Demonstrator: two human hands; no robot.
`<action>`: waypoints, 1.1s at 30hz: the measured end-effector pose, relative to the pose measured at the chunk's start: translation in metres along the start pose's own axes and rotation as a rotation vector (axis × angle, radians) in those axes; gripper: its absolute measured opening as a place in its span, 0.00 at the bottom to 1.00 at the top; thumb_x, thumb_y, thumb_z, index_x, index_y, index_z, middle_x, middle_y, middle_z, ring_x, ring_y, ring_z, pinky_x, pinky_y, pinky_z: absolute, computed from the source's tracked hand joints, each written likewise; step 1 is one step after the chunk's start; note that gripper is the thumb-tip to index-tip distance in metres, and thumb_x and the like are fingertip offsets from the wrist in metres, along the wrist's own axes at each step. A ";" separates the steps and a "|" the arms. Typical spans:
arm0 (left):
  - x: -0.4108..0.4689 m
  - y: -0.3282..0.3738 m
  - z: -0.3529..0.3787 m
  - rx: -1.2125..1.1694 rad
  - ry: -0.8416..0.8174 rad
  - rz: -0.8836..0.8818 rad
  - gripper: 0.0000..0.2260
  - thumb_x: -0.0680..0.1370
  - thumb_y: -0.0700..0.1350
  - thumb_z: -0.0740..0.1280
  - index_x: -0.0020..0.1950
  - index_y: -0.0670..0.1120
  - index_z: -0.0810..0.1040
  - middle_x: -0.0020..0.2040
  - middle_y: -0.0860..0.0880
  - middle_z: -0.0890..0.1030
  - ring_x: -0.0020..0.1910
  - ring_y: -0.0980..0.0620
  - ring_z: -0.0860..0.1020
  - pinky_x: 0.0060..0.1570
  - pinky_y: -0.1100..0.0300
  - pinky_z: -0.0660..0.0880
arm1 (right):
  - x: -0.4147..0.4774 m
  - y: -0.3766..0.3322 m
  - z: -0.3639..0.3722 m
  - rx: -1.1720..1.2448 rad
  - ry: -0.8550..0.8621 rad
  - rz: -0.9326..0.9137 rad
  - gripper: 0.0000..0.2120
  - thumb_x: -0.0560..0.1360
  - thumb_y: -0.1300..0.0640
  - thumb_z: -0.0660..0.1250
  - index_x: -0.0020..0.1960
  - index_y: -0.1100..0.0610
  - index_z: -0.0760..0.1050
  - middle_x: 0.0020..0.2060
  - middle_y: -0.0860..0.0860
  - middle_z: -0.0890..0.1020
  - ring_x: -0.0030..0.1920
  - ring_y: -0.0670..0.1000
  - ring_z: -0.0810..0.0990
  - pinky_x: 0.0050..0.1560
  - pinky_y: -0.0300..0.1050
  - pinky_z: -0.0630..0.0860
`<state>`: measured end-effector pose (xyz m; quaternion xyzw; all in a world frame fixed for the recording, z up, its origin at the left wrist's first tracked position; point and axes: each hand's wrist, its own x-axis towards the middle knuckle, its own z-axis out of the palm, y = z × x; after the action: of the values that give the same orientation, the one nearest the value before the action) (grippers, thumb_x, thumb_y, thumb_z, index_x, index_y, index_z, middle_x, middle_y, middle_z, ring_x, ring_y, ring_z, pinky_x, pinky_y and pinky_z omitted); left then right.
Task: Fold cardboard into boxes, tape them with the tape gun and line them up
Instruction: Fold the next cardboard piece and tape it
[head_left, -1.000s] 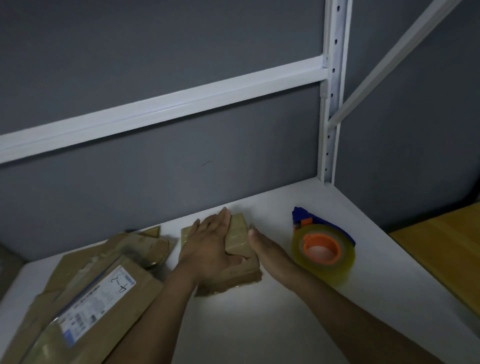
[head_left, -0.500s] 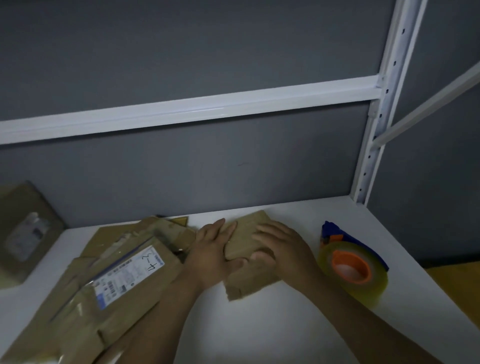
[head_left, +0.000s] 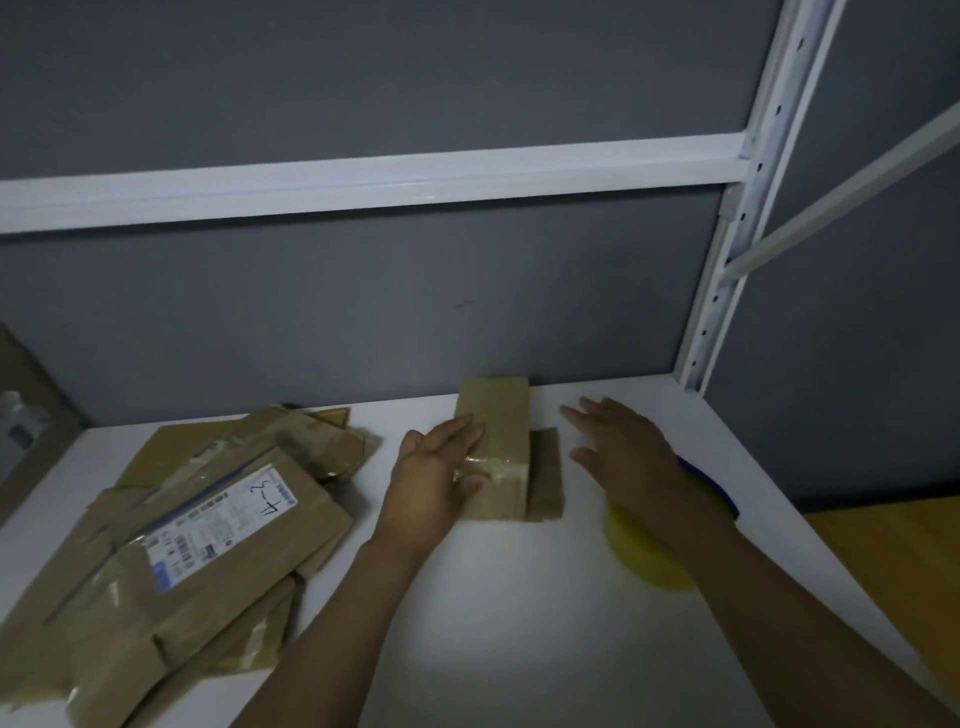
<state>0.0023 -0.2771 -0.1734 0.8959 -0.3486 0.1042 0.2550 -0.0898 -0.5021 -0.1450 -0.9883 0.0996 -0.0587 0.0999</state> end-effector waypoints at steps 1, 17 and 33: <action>0.002 0.001 0.004 0.022 0.011 0.012 0.27 0.74 0.47 0.73 0.72 0.52 0.70 0.72 0.52 0.70 0.62 0.45 0.71 0.57 0.70 0.55 | -0.012 0.014 0.004 0.000 0.015 0.092 0.28 0.82 0.49 0.57 0.78 0.48 0.50 0.77 0.50 0.55 0.77 0.52 0.53 0.74 0.47 0.51; -0.006 0.084 0.031 -0.217 0.213 0.335 0.15 0.79 0.48 0.63 0.61 0.42 0.80 0.53 0.45 0.83 0.52 0.53 0.78 0.62 0.67 0.70 | -0.062 0.062 0.018 0.221 0.252 0.318 0.15 0.75 0.58 0.67 0.62 0.54 0.75 0.49 0.52 0.79 0.48 0.51 0.78 0.45 0.40 0.71; 0.007 0.115 -0.034 -1.036 0.077 -0.305 0.08 0.80 0.45 0.64 0.56 0.49 0.81 0.47 0.54 0.84 0.45 0.61 0.82 0.39 0.68 0.77 | -0.033 0.019 -0.069 0.832 0.198 -0.212 0.33 0.68 0.52 0.74 0.66 0.32 0.64 0.59 0.28 0.72 0.60 0.32 0.72 0.56 0.28 0.71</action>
<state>-0.0704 -0.3351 -0.0982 0.6889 -0.2108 -0.0868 0.6881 -0.1346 -0.5265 -0.0848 -0.8583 -0.0252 -0.1982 0.4727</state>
